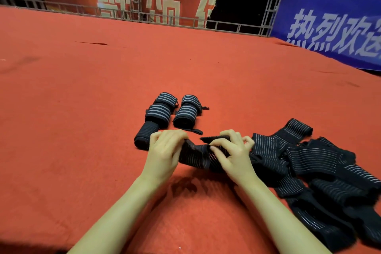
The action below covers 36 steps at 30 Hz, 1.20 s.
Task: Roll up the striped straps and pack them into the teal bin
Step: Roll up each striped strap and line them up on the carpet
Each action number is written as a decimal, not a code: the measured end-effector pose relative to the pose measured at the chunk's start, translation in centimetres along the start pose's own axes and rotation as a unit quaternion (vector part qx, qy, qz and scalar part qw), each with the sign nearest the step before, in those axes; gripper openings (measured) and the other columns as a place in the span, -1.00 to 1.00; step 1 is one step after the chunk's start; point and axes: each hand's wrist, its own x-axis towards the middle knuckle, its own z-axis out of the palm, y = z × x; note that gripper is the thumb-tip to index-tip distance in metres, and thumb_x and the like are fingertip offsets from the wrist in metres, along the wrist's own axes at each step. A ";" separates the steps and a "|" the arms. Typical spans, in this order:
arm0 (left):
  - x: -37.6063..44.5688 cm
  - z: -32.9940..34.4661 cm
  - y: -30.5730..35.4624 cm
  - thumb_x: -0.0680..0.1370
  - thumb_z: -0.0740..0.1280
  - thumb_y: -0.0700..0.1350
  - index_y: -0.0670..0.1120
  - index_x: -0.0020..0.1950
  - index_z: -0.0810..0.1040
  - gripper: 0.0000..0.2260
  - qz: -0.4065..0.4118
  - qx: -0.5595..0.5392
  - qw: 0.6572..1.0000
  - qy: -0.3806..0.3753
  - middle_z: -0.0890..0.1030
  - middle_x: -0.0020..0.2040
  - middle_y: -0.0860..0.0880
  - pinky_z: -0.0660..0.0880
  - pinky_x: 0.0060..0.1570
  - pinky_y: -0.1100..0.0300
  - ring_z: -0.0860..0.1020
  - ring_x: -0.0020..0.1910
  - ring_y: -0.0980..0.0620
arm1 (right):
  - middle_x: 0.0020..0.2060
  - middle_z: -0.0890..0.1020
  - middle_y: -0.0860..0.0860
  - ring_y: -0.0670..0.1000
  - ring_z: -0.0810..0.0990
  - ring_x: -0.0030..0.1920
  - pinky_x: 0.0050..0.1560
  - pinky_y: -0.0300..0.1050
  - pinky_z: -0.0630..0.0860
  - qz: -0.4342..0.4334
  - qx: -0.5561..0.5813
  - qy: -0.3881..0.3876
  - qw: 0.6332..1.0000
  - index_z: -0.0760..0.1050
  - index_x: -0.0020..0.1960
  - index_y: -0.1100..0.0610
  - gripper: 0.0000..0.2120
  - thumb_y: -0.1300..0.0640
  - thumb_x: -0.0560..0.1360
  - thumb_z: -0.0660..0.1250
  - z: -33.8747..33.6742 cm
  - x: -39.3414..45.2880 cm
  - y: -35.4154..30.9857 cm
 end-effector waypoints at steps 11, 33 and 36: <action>1.9 -0.8 2.6 0.52 0.19 -0.16 0.03 0.05 0.43 -0.85 0.019 -0.008 0.999 -0.033 0.58 -0.03 0.08 0.12 -0.03 0.21 0.42 0.01 0.09 | 0.01 0.44 -0.10 -0.25 0.35 0.07 0.17 -0.28 0.03 0.115 0.027 0.017 0.993 0.62 0.11 -0.03 -0.68 0.22 0.51 0.19 -2.0 1.2 1.1; 5.8 1.9 8.4 0.48 0.30 -0.11 -0.07 -0.09 0.61 -0.89 -0.029 -0.046 0.997 0.045 0.55 -0.11 0.05 0.13 -0.03 0.19 0.45 -0.03 0.06 | 0.04 0.65 -0.22 0.22 0.49 0.19 0.27 0.33 0.33 0.197 0.249 0.017 0.948 0.53 0.14 -0.33 -0.73 -0.15 0.49 0.18 -6.3 3.5 -0.4; 5.8 2.7 8.9 0.47 0.28 -0.11 -0.11 -0.11 0.60 -0.87 -0.061 -0.074 0.994 0.047 0.52 -0.06 -0.02 0.16 0.01 0.17 0.45 0.02 0.05 | 0.00 0.67 -0.20 0.02 0.59 0.11 0.29 0.30 0.32 0.202 0.292 0.022 0.935 0.56 0.11 -0.26 -0.76 -0.01 0.55 0.21 -6.6 3.3 -0.8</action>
